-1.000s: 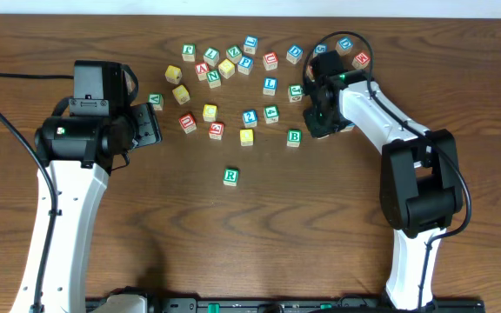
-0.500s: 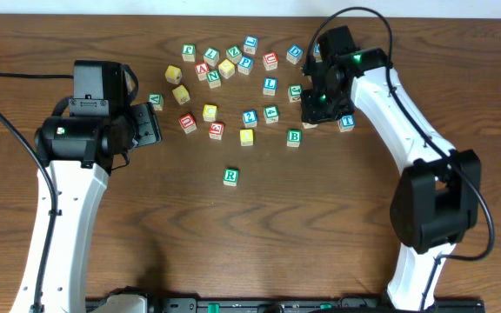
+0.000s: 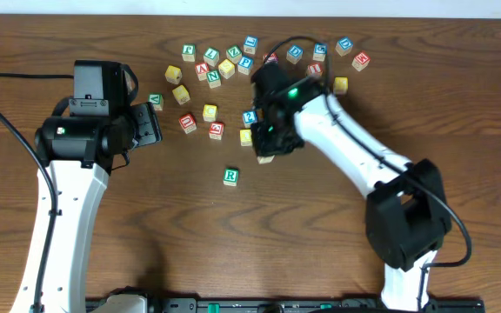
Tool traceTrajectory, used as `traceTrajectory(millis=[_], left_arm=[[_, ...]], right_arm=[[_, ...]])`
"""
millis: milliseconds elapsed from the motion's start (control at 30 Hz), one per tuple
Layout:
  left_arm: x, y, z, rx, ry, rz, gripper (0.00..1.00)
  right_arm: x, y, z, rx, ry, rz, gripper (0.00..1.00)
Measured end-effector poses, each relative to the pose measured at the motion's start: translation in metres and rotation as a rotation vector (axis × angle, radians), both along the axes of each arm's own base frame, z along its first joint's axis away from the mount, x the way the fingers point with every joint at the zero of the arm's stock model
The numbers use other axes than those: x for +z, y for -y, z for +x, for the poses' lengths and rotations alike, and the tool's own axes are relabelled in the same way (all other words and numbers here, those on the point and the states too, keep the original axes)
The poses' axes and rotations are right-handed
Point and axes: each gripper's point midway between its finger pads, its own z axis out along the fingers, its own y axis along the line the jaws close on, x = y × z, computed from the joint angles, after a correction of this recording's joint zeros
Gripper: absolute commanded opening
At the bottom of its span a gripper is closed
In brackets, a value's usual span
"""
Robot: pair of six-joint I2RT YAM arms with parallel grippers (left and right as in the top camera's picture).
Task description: Spell out ROBOT
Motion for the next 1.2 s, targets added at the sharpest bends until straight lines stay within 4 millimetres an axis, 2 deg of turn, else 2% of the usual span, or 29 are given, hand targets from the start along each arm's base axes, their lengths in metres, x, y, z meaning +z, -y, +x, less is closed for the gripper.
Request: traceTrajectory(millis=[400, 900, 1200], left_arm=[[0.0, 0.0, 0.0, 0.0, 0.0, 0.0, 0.67], [0.0, 0.0, 0.0, 0.0, 0.0, 0.0, 0.67], [0.0, 0.0, 0.0, 0.0, 0.0, 0.0, 0.67]], right_arm=[[-0.04, -0.033, -0.019, -0.135, 0.121, -0.071, 0.24], [-0.057, -0.028, -0.019, -0.21, 0.13, -0.108, 0.28], [-0.058, -0.022, -0.013, -0.239, 0.14, -0.113, 0.33]])
